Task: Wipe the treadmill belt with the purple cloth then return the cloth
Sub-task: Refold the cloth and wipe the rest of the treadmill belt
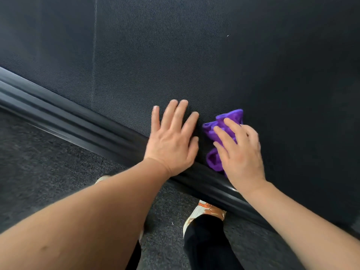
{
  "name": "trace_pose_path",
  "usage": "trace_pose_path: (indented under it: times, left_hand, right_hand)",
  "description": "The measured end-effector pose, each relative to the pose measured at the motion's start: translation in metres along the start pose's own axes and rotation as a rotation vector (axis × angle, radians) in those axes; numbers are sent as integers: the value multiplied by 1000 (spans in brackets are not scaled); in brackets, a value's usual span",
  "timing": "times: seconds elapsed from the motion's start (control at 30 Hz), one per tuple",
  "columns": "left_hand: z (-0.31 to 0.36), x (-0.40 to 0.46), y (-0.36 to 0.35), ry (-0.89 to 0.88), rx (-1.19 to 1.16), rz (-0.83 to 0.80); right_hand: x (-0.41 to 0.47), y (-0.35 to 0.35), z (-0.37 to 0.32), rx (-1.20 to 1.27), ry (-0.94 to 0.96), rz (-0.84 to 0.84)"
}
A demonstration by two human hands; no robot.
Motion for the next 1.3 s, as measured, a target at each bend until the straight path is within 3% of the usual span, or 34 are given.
trace_pose_path:
  times: [0.2, 0.33, 0.5, 0.6, 0.83, 0.97, 1.13, 1.3]
  left_hand:
    - [29, 7, -23, -96, 44, -123]
    - [28, 5, -31, -98, 90, -158]
    - [29, 7, -32, -97, 114, -173]
    - [30, 6, -33, -100, 133, -183]
    - [31, 7, -32, -94, 161, -179]
    - [32, 7, -31, -98, 164, -180]
    - [33, 7, -29, -115, 176, -164]
    - [32, 7, -28, -117, 182, -158]
  right_hand:
    - [-10, 20, 82, 95, -353, 48]
    - [11, 22, 90, 129, -504, 131]
    - [9, 14, 48, 32, -258, 100]
    - [-18, 12, 59, 12, -193, 55]
    - [-56, 30, 153, 100, -501, 88]
    - [-36, 31, 153, 145, -587, 151]
    - [-23, 19, 103, 147, -399, 138]
    - [-42, 9, 88, 80, -221, -1]
Point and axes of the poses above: each hand's wrist, its own x-axis towards the middle knuckle, its own y-axis out of the back of the hand, z = x × y, the point moved 10 cm from there along x, towards the middle knuckle, and after that the axes turned 5 degrees about -y, right-handed, at the moved point
